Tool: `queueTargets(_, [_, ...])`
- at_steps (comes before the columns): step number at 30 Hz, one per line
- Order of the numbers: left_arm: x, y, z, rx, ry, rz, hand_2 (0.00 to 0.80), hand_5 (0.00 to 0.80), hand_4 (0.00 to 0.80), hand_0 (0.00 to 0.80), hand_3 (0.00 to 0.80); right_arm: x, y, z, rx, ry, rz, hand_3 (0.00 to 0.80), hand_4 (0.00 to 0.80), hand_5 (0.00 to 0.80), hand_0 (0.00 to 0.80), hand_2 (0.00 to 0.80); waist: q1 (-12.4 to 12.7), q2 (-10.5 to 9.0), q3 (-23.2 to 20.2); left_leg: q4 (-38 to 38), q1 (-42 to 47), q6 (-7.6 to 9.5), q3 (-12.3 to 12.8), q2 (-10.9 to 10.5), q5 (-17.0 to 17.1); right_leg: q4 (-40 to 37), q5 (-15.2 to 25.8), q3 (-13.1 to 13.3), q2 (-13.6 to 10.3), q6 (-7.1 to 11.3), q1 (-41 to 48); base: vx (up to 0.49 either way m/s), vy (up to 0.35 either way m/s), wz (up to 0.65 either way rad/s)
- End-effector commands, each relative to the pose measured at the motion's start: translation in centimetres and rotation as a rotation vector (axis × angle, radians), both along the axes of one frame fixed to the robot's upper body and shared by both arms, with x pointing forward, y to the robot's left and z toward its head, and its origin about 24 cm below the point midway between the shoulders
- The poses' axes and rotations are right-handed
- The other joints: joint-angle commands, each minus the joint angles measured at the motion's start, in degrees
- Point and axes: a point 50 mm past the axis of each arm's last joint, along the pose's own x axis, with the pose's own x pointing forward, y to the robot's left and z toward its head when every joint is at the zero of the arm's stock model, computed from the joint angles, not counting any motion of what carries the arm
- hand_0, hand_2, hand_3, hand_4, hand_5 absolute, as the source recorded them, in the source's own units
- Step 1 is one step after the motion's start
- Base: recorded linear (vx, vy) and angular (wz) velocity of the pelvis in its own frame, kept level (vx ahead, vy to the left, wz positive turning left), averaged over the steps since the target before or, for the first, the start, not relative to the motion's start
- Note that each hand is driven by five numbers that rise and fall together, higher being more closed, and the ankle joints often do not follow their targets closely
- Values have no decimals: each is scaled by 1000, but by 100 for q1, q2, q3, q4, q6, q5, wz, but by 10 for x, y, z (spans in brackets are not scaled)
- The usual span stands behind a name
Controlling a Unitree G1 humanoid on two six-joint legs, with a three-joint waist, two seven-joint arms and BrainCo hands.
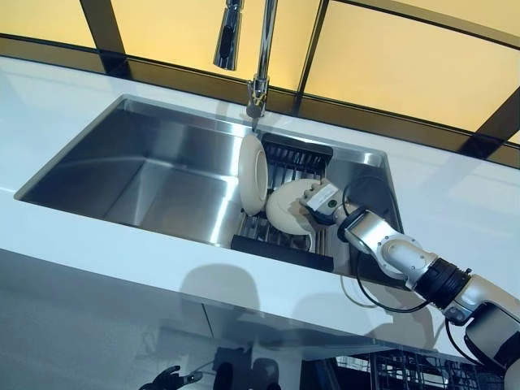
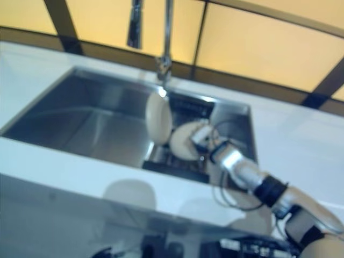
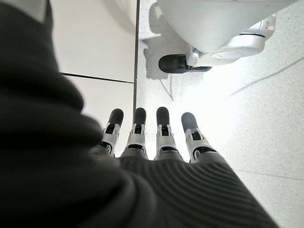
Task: Take plates into dishwasher
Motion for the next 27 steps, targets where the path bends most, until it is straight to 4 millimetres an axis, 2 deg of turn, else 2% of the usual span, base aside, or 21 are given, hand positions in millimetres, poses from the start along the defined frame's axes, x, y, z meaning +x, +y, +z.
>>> queueTargets(1, [3,-4,-1,8,-1,-28,0,0,0,0,0,2,-25,38,152,-124,-84,800,800,800,800,800,53,-11,-113,-19,324,304,325,-8,-728,59,103,123,-123,354,-145,0,0,0])
queueTargets(10, [-2,-3,-2,8,7,-13,0,0,0,0,0,4,-63,49,356,-152,-180,800,800,800,800,800,-43,-9,-173,-19,387,326,364,-10,-746,46,120,217,-109,350,-106,2,2,-1])
queueTargets(14, [-2,-3,-2,8,9,-13,0,0,0,0,0,5,-69,49,365,-158,-192,800,800,800,800,800,-64,-3,-186,-19,418,331,371,-10,-760,49,117,245,-106,353,-87,0,0,0])
queueTargets(18, [0,-3,-1,8,11,-20,0,0,0,0,0,5,-61,46,323,-131,-146,800,800,800,800,800,-59,-5,-200,-19,421,326,363,-13,-760,52,115,259,-106,356,-84,1,-1,-1])
queueTargets(19, [0,-4,-2,7,10,-21,0,0,0,0,0,4,-57,44,303,-120,-132,662,662,662,662,662,-56,2,-198,-19,424,326,366,-12,-759,55,115,261,-106,357,-83,0,0,0])
queueTargets(20, [0,-4,-2,6,10,-21,0,0,0,0,0,3,-54,42,280,-123,-113,60,60,60,60,60,-53,4,-196,-19,428,326,368,-9,-759,59,116,261,-107,358,-83,0,0,0])
queueTargets(21, [0,-4,-1,6,10,-20,0,0,0,0,0,2,-53,41,254,-115,-110,0,0,0,0,0,-52,3,-194,-19,431,327,368,-8,-760,64,115,261,-107,358,-82,0,0,0])
queueTargets(27, [3,-4,-1,7,-3,-16,0,0,0,0,0,2,-45,24,113,-99,-88,0,0,0,0,0,-11,1,-138,-19,398,333,343,-11,-752,90,112,225,-113,359,-117,0,0,0])
